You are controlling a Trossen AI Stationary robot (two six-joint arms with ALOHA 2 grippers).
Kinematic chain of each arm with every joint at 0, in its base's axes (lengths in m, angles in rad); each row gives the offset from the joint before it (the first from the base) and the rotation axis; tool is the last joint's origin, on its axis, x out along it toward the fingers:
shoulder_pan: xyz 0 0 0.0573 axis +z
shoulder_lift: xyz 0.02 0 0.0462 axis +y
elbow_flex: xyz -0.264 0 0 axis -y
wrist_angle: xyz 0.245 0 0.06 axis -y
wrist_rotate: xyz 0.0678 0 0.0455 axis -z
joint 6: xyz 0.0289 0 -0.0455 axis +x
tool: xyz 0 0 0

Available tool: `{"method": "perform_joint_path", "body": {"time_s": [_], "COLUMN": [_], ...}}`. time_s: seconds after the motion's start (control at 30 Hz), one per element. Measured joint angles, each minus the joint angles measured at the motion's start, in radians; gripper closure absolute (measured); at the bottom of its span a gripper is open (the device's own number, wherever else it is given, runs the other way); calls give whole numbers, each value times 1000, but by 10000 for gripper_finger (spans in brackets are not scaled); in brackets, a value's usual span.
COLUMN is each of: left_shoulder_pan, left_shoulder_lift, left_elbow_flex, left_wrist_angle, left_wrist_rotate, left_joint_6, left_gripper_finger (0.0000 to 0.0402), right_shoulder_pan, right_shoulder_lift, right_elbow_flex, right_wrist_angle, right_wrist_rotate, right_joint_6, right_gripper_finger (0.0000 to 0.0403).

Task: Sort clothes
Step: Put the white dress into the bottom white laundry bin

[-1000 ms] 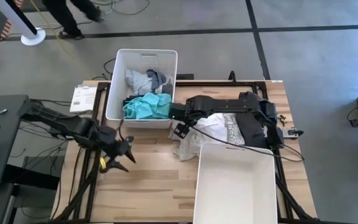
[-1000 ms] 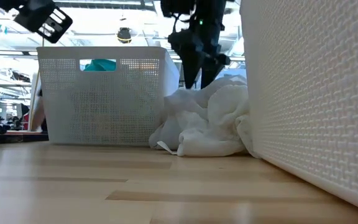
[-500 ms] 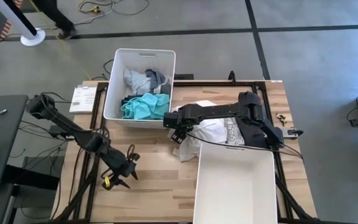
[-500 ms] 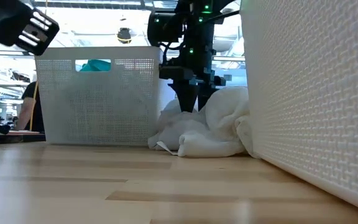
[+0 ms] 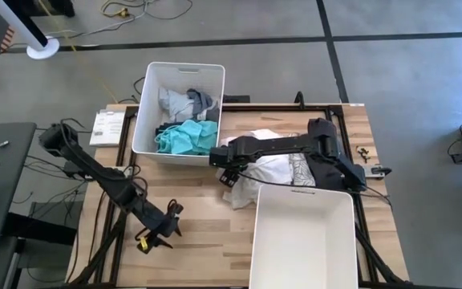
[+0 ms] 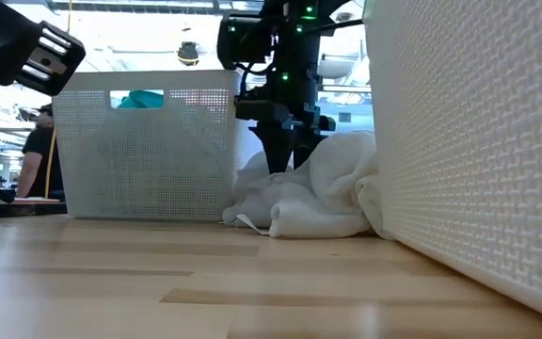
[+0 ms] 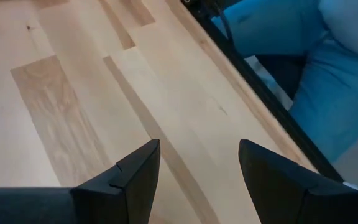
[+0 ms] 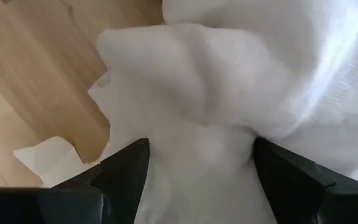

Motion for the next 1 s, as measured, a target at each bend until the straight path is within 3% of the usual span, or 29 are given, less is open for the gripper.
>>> {"method": "perform_joint_path", "body": {"time_s": [0.27,0.6,0.8,1.0], "left_shoulder_pan": [-20,-20,-20,-20], "left_shoulder_lift": [51,83,83,83], "left_elbow_flex": [0,0,1,1], "left_wrist_angle": [5,68,67,67], "left_wrist_rotate": [-56,-67,-73,-109], "left_joint_6": [-24,-1,-2,-4], "left_gripper_finger": [189,189,189,189], "right_shoulder_pan": [76,150,146,100], "right_shoulder_lift": [4,5,-75,-111], "right_elbow_flex": [159,429,433,397], "right_wrist_angle": [-182,-421,-408,-400], "right_wrist_rotate": [13,177,271,250], "right_joint_6": [-10,-8,-15,2], "right_gripper_finger": [97,97,97,97]}}
